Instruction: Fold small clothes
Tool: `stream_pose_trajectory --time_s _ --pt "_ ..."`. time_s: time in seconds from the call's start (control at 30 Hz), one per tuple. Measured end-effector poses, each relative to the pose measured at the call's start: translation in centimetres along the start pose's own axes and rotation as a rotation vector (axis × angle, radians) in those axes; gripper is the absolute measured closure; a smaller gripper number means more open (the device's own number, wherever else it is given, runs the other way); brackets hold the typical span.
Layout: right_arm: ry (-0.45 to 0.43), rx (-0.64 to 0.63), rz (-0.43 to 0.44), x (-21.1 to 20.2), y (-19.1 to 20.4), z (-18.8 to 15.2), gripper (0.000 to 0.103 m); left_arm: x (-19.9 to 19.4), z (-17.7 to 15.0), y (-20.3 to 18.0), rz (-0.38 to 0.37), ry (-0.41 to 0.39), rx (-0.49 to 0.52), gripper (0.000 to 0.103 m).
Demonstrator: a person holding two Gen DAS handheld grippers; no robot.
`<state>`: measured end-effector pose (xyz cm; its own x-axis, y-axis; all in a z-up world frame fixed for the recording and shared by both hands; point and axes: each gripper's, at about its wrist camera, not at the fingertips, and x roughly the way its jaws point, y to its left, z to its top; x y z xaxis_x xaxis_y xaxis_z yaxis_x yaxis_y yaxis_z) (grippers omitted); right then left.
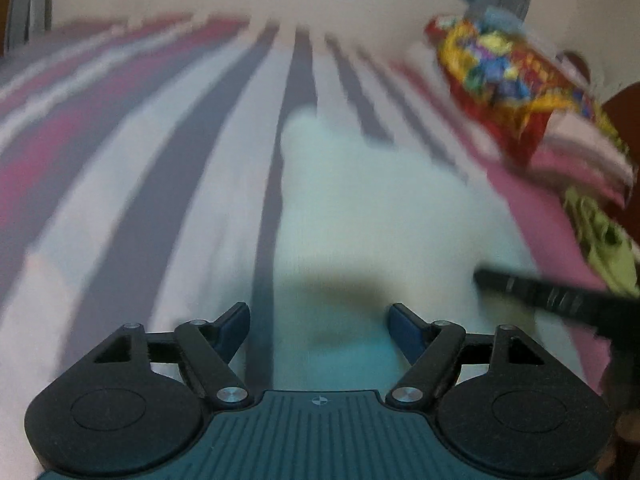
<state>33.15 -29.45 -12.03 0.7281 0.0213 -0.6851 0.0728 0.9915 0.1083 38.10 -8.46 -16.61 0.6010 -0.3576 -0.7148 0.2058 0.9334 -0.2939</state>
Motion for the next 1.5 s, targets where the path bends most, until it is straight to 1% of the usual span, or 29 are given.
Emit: stream_pose_trajectory --time_s 0.03,0.07,0.1,0.17,0.23,0.27,0.33,0.43,0.5,0.57,0.67,0.7,0.73,0.77,0.83,0.87,0.97,1.03,1.13,1.2,1.23,1.3,1.37,1.43,1.5 --pt "-0.004 0.006 -0.001 0.0 -0.1 -0.2 0.083 0.0 -0.5 0.2 0.001 -0.007 -0.012 0.027" --pt "0.002 0.017 0.013 -0.2 -0.1 -0.2 0.078 -0.2 -0.8 0.2 0.005 -0.011 -0.01 0.027" --pt "0.016 0.035 0.035 -0.5 -0.2 -0.1 0.076 -0.3 -1.1 0.0 0.008 -0.01 -0.002 0.027" --pt "0.016 0.074 0.066 -2.0 -0.6 -0.5 0.069 -0.9 -1.8 -0.4 0.005 -0.006 0.023 0.027" --pt "0.043 0.117 0.08 -3.2 -1.2 -1.5 0.067 -1.3 -2.3 -0.4 -0.001 0.001 0.028 0.027" --pt "0.063 0.132 0.088 -3.8 -1.5 -2.3 0.067 -1.6 -2.6 -0.4 -0.004 0.003 0.028 0.027" --pt "0.086 0.131 0.073 -4.9 -1.5 -3.8 0.067 -2.0 -2.9 -0.4 -0.008 0.013 0.032 0.027" --pt "0.132 0.144 0.085 -5.6 -1.3 -5.7 0.072 -2.4 -3.0 -0.2 -0.01 0.037 0.023 0.027" --pt "0.153 0.18 0.092 -6.0 -1.5 -6.7 0.078 -2.6 -3.0 0.0 -0.013 0.054 0.017 0.027" --pt "0.153 0.236 0.12 -6.6 -1.8 -6.7 0.09 -3.2 -2.7 0.3 -0.02 0.068 0.007 0.027" --pt "0.138 0.321 0.207 -7.9 -2.5 -6.1 0.091 -3.8 -2.8 1.1 0.007 0.06 0.018 0.027" --pt "0.136 0.305 0.196 -7.9 -2.5 -6.3 0.091 -3.4 -3.1 1.5 0.018 0.076 0.024 0.027" --pt "0.163 0.259 0.156 -7.3 -2.2 -6.4 0.091 -3.3 -3.4 1.7 0.011 0.077 0.025 0.027" --pt "0.2 0.239 0.128 -6.5 -2.4 -7.1 0.091 -3.4 -3.5 1.6 0.011 0.073 0.04 0.027" --pt "0.206 0.242 0.124 -6.3 -2.7 -7.3 0.088 -3.6 -3.7 1.3 0.017 0.073 0.074 0.027" --pt "0.203 0.207 0.112 -6.5 -2.3 -7.2 0.088 -3.6 -3.7 1.3 0.013 0.075 0.075 0.027" --pt "0.211 0.148 0.1 -7.2 -1.4 -6.9 0.084 -4.1 -3.1 1.8 -0.01 0.089 0.031 0.027" --pt "0.182 0.151 0.093 -7.9 -1.4 -6.4 0.08 -4.4 -2.3 2.0 -0.025 0.08 -0.001 0.027" --pt "0.079 0.165 0.095 -9.1 -1.5 -5.1 0.076 -4.6 -0.4 1.8 -0.05 0.049 -0.035 0.027" --pt "0.009 0.122 0.059 -9.1 -0.6 -3.6 0.076 -4.2 1.4 1.5 -0.051 0.016 -0.049 0.027" --pt "-0.018 0.11 0.045 -8.9 -0.4 -3.0 0.074 -3.8 2.2 1.4 -0.047 0.004 -0.049 0.027" --pt "-0.059 0.086 0.021 -7.8 0.5 -1.5 0.072 -2.2 4.0 1.0 -0.043 -0.009 -0.045 0.027" --pt "-0.088 0.077 0.008 -6.0 1.3 -0.1 0.069 0.2 5.8 0.8 -0.033 0.003 -0.049 0.027" --pt "-0.107 0.071 0.002 -4.2 1.8 1.2 0.071 2.6 7.2 0.7 -0.025 0.02 -0.065 0.027" --pt "-0.104 0.087 -0.018 -2.1 1.8 2.1 0.071 5.1 8.2 1.2 -0.01 0.041 -0.106 0.027"
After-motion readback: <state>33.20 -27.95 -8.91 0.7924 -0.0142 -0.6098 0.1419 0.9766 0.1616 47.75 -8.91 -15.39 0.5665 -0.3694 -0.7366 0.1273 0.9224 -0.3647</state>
